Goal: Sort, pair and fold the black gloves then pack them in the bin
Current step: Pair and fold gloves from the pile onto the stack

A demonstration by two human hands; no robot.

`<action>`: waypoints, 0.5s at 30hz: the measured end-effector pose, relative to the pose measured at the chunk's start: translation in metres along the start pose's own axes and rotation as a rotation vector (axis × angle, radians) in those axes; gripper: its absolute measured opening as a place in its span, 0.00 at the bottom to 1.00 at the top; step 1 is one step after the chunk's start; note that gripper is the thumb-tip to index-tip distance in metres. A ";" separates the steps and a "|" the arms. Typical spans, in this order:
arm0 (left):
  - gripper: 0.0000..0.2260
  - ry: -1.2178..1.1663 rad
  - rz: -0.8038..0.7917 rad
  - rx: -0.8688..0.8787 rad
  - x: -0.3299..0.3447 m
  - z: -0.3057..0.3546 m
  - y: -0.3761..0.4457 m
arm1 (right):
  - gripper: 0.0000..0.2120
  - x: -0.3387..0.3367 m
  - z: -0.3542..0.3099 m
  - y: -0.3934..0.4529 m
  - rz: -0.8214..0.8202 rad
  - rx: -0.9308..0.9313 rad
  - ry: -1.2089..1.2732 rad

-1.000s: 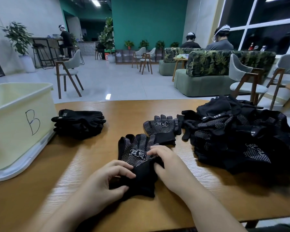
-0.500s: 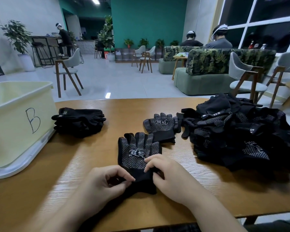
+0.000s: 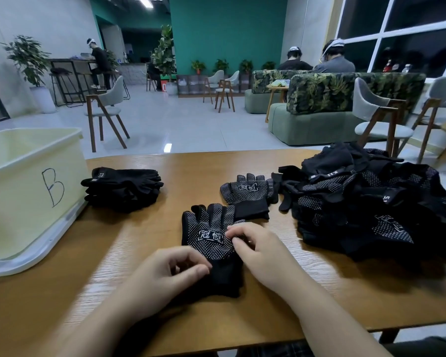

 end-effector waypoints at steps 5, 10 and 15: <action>0.07 0.164 0.285 -0.222 -0.006 -0.016 0.048 | 0.12 -0.005 -0.001 0.030 0.062 0.114 -0.130; 0.14 0.329 0.367 -0.343 0.002 -0.034 0.078 | 0.14 0.008 -0.003 0.054 0.110 0.144 -0.447; 0.14 0.335 0.392 -0.147 0.004 -0.042 0.073 | 0.15 0.023 0.003 0.057 0.042 0.106 -0.545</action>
Point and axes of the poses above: each hand's wrist, its own y-axis towards the middle knuckle, its own x-axis out of the palm, z = x × y, the point moved 1 cm from there along y, towards the middle knuckle, and after that the axes turned 1 degree about -z, right-handed, at the moved point
